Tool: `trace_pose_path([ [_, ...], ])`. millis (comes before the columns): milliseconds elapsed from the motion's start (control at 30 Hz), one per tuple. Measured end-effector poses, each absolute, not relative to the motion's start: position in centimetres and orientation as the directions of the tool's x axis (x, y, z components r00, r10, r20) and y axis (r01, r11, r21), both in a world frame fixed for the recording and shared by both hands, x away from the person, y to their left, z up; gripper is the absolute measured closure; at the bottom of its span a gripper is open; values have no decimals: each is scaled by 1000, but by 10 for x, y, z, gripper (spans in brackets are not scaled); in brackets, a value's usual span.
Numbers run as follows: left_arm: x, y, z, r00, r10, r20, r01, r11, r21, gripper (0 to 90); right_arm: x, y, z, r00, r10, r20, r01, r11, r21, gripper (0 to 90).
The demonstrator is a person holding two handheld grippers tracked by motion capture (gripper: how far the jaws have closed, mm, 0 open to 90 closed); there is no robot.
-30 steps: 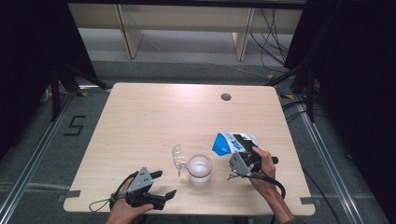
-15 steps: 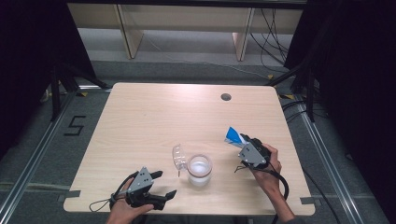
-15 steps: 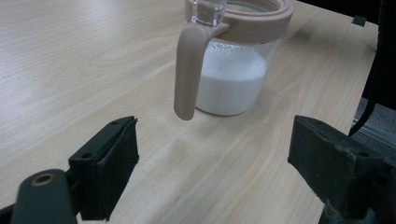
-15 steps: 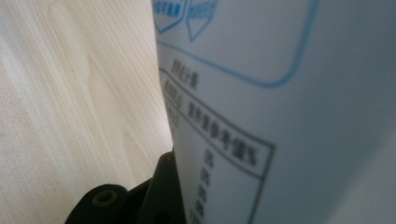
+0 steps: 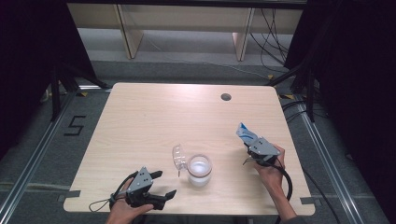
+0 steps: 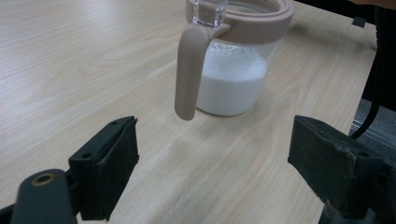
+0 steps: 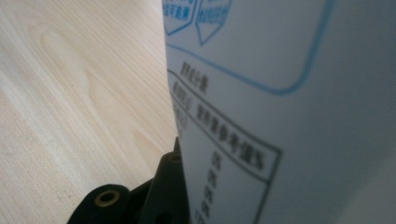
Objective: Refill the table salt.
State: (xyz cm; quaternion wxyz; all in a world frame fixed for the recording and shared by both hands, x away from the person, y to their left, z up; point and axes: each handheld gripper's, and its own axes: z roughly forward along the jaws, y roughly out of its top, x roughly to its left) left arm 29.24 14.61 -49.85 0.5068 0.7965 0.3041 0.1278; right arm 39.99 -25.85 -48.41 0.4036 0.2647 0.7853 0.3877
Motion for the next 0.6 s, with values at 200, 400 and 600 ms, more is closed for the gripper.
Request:
trace_pose_path([
  [200, 293, 147, -498, 781, 616, -101, 355, -304, 884, 152, 405, -268, -493, -542, 768, -342, 157, 493, 856, 798],
  [400, 292, 147, -498, 777, 621, -106, 360, -300, 883, 152, 407, -277, -497, -535, 807, -251, 187, 403, 896, 798],
  [600, 292, 146, -498, 778, 619, -107, 356, -295, 886, 152, 406, -282, -499, -525, 829, -194, 215, 350, 912, 760],
])
